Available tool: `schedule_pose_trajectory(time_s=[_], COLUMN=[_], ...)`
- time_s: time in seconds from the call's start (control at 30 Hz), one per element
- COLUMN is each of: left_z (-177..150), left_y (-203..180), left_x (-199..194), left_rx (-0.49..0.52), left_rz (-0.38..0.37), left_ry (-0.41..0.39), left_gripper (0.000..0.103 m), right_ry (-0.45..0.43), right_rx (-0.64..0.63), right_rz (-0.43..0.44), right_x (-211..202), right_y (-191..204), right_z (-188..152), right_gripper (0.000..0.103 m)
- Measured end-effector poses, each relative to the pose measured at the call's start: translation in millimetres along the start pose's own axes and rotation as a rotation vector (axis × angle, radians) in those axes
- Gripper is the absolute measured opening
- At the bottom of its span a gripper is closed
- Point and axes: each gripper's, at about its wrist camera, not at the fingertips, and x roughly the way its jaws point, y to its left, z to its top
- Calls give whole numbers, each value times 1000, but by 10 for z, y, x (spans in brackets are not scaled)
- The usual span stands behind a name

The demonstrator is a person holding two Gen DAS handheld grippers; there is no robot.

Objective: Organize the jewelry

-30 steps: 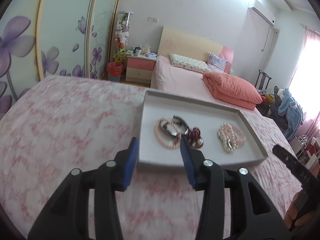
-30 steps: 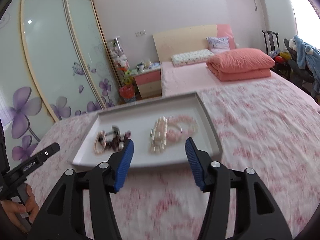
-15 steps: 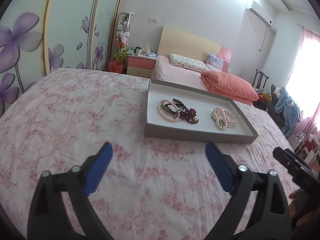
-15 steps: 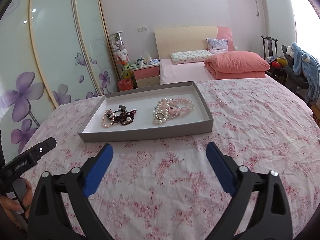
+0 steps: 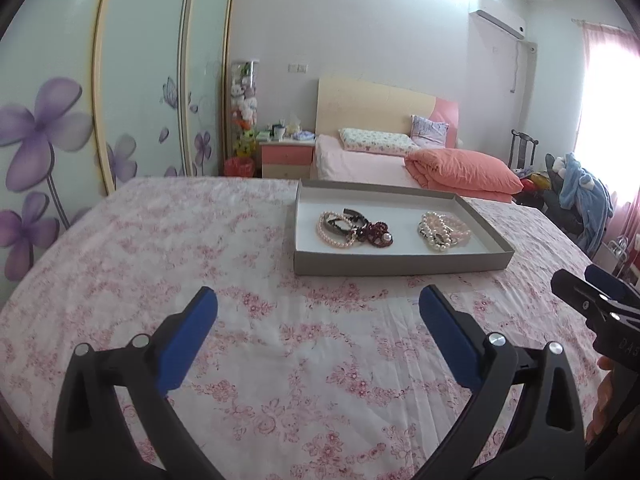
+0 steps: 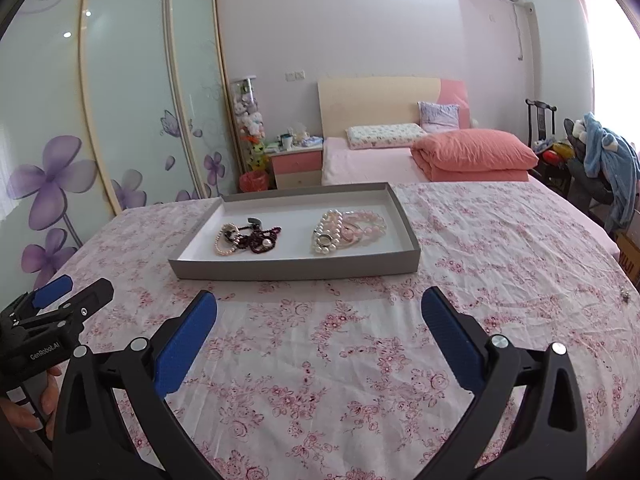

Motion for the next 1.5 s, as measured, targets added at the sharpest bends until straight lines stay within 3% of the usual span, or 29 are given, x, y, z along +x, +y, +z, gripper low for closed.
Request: schedule_pose_trajectory(time_s=[0.37,1.5], left_z=[8,26], left_y=[-112,-103], left_x=[-47,-29], left_rx=[42,43], left_rz=[5,5], left_ry=[-24,-29], left_gripper=[99,99], right_ry=[-19,-31], right_rx=[0,2], right_rz=[11,6], right_x=[-62,-110], right_y=[-17,-32], right_z=[-26,-3], right_gripper=[101,101])
